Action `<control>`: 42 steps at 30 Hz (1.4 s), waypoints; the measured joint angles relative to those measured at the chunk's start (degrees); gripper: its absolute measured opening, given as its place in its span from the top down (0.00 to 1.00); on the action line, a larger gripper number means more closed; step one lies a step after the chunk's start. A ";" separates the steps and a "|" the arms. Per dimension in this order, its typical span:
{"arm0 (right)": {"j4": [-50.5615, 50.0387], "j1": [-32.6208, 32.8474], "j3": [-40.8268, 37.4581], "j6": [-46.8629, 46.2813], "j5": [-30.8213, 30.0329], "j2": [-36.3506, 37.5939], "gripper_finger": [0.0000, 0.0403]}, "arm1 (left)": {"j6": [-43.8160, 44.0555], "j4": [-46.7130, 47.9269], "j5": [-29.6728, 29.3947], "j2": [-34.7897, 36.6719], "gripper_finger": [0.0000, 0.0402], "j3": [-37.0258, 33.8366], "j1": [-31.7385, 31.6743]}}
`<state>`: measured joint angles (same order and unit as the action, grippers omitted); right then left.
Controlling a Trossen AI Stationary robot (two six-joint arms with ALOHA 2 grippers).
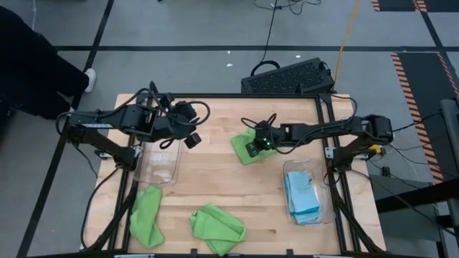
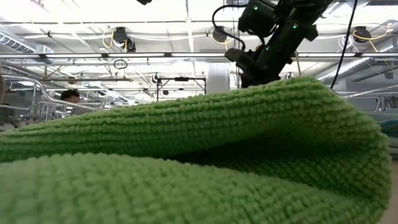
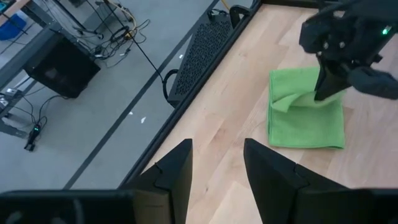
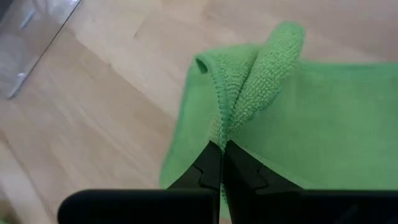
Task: Sort microfiber towel by color & place in baskets
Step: Fold the top green microfiber towel
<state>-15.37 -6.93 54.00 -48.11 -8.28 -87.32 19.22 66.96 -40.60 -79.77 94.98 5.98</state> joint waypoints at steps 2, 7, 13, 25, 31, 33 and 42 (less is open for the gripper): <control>1.48 0.07 0.00 -1.26 1.26 -1.52 1.00 | 0.02 0.01 0.05 0.00 0.63 0.00 0.00; 2.87 0.75 0.00 -2.78 2.41 -4.89 1.00 | 0.49 0.04 0.28 0.00 0.63 0.00 0.00; 6.96 1.11 -0.02 -4.14 3.42 -6.87 0.93 | 0.83 0.20 2.10 0.00 0.63 0.00 0.17; 6.50 0.85 0.00 -1.62 1.91 1.42 0.57 | 1.11 0.50 2.16 0.00 0.63 0.00 0.17; -1.38 -1.05 0.00 0.89 -1.02 1.07 0.56 | 1.95 0.53 2.16 0.00 0.63 0.00 0.17; -1.71 -0.95 0.00 2.09 -0.89 -0.31 0.56 | 2.26 0.46 2.16 0.00 0.63 0.00 0.17; 6.58 1.85 0.00 5.04 2.38 -9.22 0.59 | -0.07 -0.86 3.61 -4.10 0.63 0.04 0.11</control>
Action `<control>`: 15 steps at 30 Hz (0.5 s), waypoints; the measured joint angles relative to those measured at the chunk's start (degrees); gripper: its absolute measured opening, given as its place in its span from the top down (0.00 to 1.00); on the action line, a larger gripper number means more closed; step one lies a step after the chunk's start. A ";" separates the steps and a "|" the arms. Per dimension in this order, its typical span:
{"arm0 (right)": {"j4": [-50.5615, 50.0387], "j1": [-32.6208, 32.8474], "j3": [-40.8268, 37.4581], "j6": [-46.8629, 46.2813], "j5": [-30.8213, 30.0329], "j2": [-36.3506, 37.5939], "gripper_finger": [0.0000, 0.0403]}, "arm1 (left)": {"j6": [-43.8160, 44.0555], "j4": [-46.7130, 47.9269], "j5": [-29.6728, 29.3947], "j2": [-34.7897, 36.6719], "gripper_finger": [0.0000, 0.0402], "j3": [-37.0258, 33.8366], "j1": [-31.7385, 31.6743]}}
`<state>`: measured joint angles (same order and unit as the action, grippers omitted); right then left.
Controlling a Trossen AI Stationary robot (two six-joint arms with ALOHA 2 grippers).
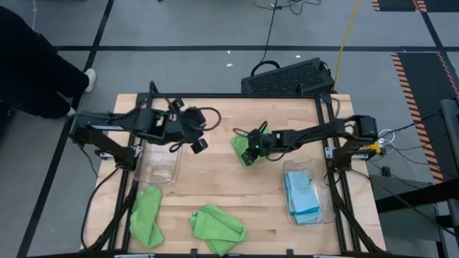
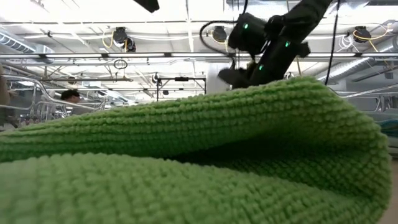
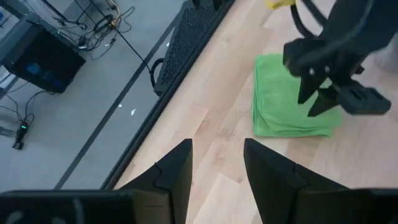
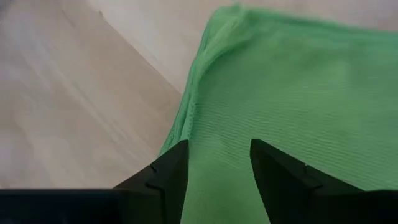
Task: Sort microfiber towel by color & place in baskets
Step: Fold the top green microfiber towel
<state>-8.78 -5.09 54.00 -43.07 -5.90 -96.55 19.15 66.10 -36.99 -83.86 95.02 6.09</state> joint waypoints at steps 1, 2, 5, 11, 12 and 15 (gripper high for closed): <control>1.38 0.20 0.00 -0.29 0.00 -1.43 0.60 | -0.14 0.01 0.01 -0.56 0.63 0.00 -0.05; 2.85 0.40 0.00 -0.86 0.05 -3.11 0.60 | -0.09 0.10 0.11 -1.06 0.63 0.00 -0.04; 8.95 0.45 0.02 -2.06 -0.13 -7.10 0.61 | 1.14 -0.36 0.71 -2.74 0.63 0.00 0.00; 23.59 -0.49 0.15 -5.56 -2.96 -11.10 0.62 | 3.48 -0.91 1.50 -3.58 0.63 0.00 1.63; 24.23 -0.81 0.15 -5.51 -3.25 -10.95 0.62 | 4.21 -0.94 1.55 -3.58 0.63 0.00 2.23; 23.61 -1.43 0.15 -5.13 -3.70 -9.84 0.62 | 5.56 -1.54 1.57 -3.51 0.63 0.00 4.05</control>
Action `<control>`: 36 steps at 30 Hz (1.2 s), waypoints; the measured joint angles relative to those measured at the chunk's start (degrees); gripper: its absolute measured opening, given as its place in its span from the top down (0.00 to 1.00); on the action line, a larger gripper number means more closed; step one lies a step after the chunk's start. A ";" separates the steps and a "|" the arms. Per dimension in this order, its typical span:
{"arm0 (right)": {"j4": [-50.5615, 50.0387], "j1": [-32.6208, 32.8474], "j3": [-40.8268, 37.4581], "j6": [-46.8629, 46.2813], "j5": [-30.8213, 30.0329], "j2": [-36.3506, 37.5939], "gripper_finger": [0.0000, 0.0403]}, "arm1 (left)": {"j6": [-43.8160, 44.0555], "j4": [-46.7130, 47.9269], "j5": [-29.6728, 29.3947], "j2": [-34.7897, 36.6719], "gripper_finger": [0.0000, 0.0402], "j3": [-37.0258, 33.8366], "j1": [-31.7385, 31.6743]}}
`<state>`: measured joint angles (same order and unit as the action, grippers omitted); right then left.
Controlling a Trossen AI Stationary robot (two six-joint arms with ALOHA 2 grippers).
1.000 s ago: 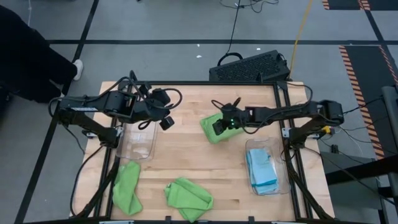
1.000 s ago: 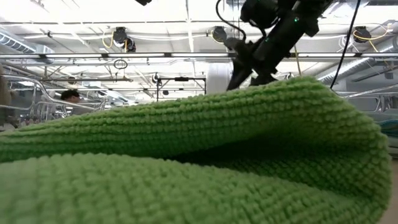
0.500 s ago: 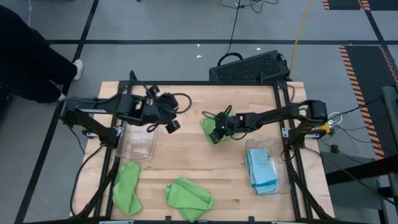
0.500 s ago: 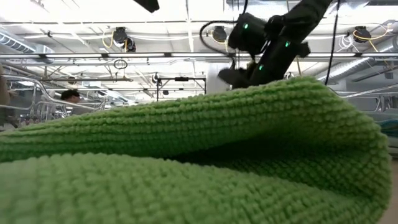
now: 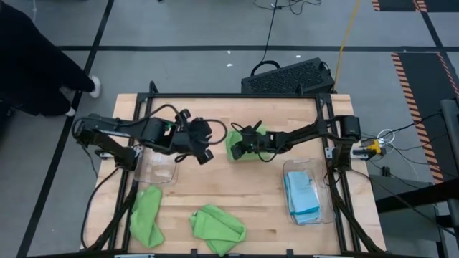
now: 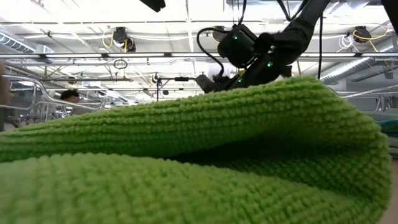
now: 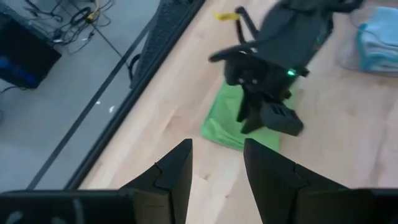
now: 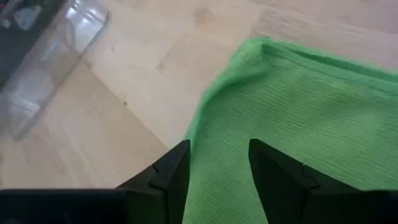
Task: Sort microfiber towel by color & place in baskets
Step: Fold the top green microfiber towel
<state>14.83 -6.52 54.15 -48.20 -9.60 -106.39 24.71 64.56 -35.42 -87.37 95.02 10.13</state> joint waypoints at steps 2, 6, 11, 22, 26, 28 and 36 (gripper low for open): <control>-0.74 0.08 -0.07 1.77 -0.90 1.03 0.62 | 0.76 0.02 0.02 -0.02 0.63 0.00 1.05; -2.39 0.38 0.00 7.93 0.47 3.22 0.62 | 1.38 -0.63 1.67 -0.72 0.63 0.03 2.12; -7.45 3.38 0.00 18.88 3.91 3.70 0.62 | 1.09 -0.47 3.46 -1.64 0.63 -0.02 1.83; 1.31 5.46 0.22 28.02 0.23 -5.14 0.62 | -2.67 -1.13 3.47 -1.95 0.63 -0.07 0.59; -1.91 5.98 -0.14 26.73 0.63 -1.51 0.62 | -2.85 -1.23 3.45 -1.88 0.63 -0.05 0.31; -2.69 6.28 -0.18 28.02 0.76 1.44 0.62 | -2.22 -1.23 3.63 -1.90 0.63 -0.06 -0.07; -13.33 5.93 -0.08 36.82 -0.46 12.03 0.62 | 1.11 -0.63 5.95 -1.92 0.63 -0.04 -1.09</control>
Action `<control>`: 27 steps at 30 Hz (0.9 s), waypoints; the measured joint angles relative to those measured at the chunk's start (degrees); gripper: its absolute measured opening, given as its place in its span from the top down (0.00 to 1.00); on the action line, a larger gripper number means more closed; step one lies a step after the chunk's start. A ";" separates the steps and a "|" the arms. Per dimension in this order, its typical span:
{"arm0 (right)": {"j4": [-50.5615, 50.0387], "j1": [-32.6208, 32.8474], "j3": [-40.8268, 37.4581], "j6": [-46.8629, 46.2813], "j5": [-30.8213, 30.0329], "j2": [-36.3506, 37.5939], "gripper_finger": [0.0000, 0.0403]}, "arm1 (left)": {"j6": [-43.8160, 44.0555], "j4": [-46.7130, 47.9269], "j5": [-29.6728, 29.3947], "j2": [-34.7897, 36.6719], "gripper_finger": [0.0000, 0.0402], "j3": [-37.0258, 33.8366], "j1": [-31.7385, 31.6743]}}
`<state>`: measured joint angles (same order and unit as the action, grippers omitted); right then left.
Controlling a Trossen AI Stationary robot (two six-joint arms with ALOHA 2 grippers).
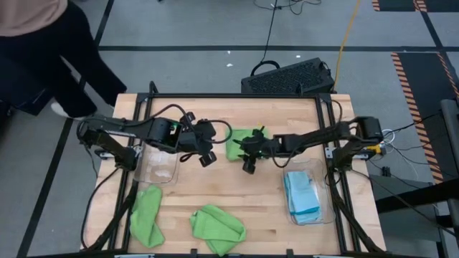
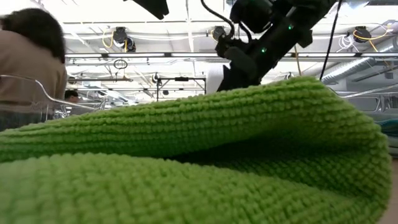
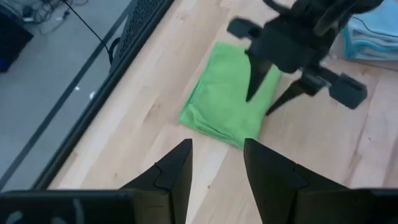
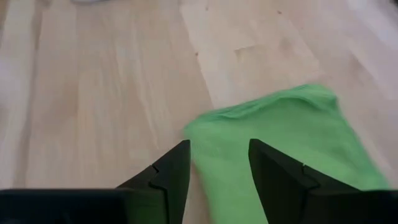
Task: Sort microfiber towel by color & place in baskets
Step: Fold the top green microfiber towel, then put the folded green microfiber towel into the left transparent bin
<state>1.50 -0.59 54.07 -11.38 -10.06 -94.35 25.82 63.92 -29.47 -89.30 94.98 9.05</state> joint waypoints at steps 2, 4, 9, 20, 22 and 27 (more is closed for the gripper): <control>-1.60 -0.32 0.00 1.69 -1.11 0.15 0.62 | 1.32 0.68 0.38 0.00 0.63 0.00 0.34; -1.06 -0.66 -0.13 2.00 -2.18 -1.23 0.62 | 2.37 1.23 1.16 0.00 0.63 0.00 0.68; 7.42 -0.80 -0.14 2.17 -1.91 -8.03 0.62 | 3.04 2.25 3.26 0.00 0.63 0.00 1.86; 10.61 -0.95 2.80 -1.86 -1.79 -16.83 0.62 | 4.78 2.62 9.83 -0.60 0.63 0.04 1.96; 8.95 -0.95 2.50 -1.27 -1.70 -14.08 0.62 | 6.50 2.68 9.18 -0.88 0.63 0.04 1.73; 4.89 -0.97 2.68 3.95 -1.98 -2.80 0.62 | 15.16 3.98 8.66 -2.98 0.63 0.04 -1.11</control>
<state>6.39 -1.56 56.75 -7.44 -12.03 -97.15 40.99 67.91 -20.82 -92.27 95.02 7.93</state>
